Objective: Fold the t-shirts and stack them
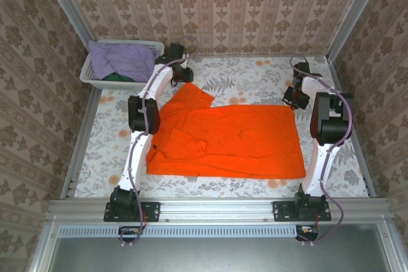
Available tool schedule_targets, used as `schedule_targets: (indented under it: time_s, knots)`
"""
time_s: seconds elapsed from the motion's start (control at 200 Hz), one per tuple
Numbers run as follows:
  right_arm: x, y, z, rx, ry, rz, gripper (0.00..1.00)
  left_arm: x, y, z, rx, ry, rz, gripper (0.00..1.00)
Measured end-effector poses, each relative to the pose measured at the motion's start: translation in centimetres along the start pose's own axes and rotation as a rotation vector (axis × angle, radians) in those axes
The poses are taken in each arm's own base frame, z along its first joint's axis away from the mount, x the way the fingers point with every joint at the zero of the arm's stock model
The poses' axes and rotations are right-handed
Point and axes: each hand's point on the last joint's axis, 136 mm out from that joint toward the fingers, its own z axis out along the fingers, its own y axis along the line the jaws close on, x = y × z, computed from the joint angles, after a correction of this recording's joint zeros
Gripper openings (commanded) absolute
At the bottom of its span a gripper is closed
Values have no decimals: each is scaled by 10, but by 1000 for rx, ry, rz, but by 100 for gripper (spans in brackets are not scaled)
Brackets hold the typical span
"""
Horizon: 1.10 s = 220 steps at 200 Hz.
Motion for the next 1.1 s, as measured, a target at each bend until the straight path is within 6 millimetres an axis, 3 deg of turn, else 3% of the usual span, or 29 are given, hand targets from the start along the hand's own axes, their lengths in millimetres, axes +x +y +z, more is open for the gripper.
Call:
schedule_targets:
  time_s: [0.26,0.39,0.74,0.995,1.1]
  knots:
    - [0,0,0,-1,1,-2,5,1,1,1,-23,-1,12,25]
    - [0,0,0,-1,1,-3,5,1,-2,1,-17,0,19,35]
    - [0,0,0,-2,1,-4,5,3,-7,2,-54,-2,46,35]
    - [0,0,0,-2,1,-13,4,3,-7,3,-60,-1,56,16]
    - [0,0,0,-2,1,-15,3,4,-9,3,-60,1,56,14]
